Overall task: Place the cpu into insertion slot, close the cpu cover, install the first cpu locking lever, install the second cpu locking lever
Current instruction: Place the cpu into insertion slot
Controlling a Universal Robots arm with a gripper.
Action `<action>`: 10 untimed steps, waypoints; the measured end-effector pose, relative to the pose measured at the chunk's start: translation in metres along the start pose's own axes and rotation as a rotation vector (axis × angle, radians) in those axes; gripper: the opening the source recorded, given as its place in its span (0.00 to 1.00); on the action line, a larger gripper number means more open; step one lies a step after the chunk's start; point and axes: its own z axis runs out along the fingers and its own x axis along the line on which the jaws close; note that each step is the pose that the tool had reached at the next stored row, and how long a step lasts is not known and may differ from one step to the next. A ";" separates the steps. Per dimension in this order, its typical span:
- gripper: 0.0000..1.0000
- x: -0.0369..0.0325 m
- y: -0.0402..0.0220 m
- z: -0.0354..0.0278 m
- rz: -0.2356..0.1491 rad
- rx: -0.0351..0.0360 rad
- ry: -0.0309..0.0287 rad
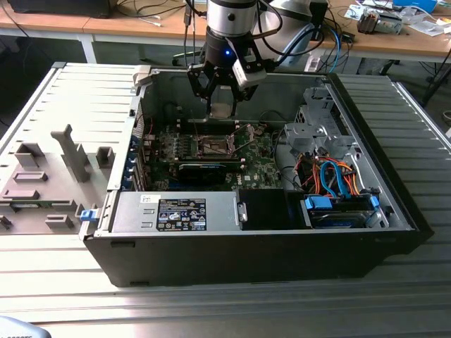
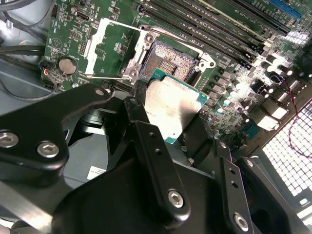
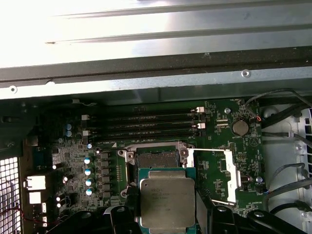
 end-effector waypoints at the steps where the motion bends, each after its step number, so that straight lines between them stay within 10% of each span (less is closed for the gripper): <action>1: 0.55 0.0000 0.0000 0.0000 0.000 -0.0001 -0.0001; 10: 0.55 0.0000 0.0000 0.0004 0.006 -0.0002 -0.0002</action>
